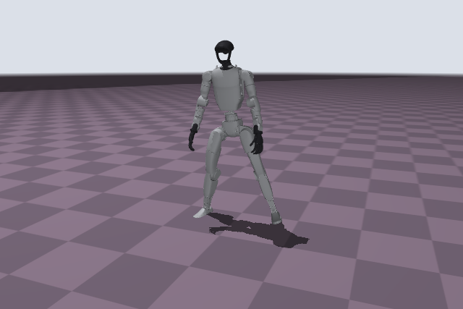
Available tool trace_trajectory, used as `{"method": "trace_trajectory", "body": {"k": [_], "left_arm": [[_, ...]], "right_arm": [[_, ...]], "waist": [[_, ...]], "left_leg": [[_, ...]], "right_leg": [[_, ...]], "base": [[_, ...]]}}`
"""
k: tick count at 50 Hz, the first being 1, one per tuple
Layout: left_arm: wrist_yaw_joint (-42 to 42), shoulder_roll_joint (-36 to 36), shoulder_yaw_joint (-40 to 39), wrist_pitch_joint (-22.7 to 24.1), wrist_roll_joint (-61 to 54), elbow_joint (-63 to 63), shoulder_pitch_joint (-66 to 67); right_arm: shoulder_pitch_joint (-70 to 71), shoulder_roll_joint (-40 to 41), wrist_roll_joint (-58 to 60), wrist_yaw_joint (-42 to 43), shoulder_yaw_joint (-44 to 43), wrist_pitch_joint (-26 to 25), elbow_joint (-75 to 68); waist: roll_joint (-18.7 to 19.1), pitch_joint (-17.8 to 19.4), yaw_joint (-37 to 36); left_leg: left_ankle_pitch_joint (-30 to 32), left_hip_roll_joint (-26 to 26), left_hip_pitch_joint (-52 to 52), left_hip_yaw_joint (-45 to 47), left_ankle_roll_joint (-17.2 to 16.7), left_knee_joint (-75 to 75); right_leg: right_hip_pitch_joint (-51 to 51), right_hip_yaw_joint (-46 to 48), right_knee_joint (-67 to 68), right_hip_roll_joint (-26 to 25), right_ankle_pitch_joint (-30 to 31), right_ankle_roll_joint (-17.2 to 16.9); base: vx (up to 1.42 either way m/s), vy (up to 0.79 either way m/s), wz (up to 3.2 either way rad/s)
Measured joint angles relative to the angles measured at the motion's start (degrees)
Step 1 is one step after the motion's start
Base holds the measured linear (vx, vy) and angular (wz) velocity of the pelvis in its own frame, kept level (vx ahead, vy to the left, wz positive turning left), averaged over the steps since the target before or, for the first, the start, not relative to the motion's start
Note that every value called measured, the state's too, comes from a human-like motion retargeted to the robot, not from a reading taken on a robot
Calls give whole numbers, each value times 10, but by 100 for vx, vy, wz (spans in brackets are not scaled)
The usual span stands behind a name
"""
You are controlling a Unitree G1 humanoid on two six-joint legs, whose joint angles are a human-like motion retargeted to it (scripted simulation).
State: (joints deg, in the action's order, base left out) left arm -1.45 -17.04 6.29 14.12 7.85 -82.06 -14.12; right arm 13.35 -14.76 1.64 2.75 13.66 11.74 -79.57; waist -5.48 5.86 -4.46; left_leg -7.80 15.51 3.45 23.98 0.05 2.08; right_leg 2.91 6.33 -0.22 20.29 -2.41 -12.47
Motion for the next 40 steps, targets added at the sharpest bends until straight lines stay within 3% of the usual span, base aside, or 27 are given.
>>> {"method": "trace_trajectory", "body": {"k": [5, 7, 10, 15, 19, 23, 30, 35, 40], "left_arm": [[6, 10, 17, -17, 83, 9, -8], [29, 16, 41, -11, 1, 24, -10], [44, 24, 62, -14, 4, 36, -10], [81, 36, 85, -14, -23, 44, -11], [88, 37, 87, -3, -27, 46, 0], [77, 28, 111, -6, -29, 34, 4], [58, 9, 162, -16, 22, -5, -26], [3, -2, 116, 1, -52, 23, -35], [-26, -24, 97, 27, -135, 58, -28]], "right_arm": [[19, -15, -113, -2, -24, 2, -9], [21, -18, -74, 8, -59, -21, -18], [17, -17, -76, 4, -77, -24, -20], [1, -5, -33, -11, -72, -26, -14], [1, 13, -43, -12, -54, -10, -2], [10, 33, -73, 4, -42, -4, 15], [-6, 33, -79, 9, -30, -3, 35], [-16, 11, -62, 26, -49, -6, 23], [-26, 3, -53, 38, -63, -13, 16]], "waist": [[-24, 12, -17], [-31, 14, -32], [-37, 8, -48], [-27, -6, -66], [-26, -13, -49], [-28, -10, -13], [3, -16, 12], [21, -12, 23], [10, -16, 22]], "left_leg": [[-74, -70, -9, 48, 15, 20], [-78, -100, -14, 53, 20, 24], [-90, -143, -22, 44, 31, 16], [-85, -179, -24, -39, 13, -30], [-56, -157, -15, -85, 5, -49], [-57, -124, -5, -83, -27, -41], [-48, -71, 3, -95, -43, -42], [-48, -46, 9, -113, -49, -41], [-41, -37, 15, -118, -50, -52]], "right_leg": [[3, -1, -4, -2, 2, -5], [4, -1, -7, -6, 2, 0], [8, 4, -8, -17, 3, 1], [1, 14, -10, -65, -5, 7], [-7, 15, -3, -102, -19, 19], [-1, 20, 37, -120, -57, 37], [40, 18, 153, -87, -116, 59], [16, 1, 127, -30, -81, 42], [-6, -37, 58, 24, 13, 22]], "base": [[1, -32, 0], [2, -22, -6], [4, -18, 3], [6, -13, -3], [6, -11, -5], [4, -10, 3], [4, -12, 17], [6, -22, 34], [5, -35, 12]]}}
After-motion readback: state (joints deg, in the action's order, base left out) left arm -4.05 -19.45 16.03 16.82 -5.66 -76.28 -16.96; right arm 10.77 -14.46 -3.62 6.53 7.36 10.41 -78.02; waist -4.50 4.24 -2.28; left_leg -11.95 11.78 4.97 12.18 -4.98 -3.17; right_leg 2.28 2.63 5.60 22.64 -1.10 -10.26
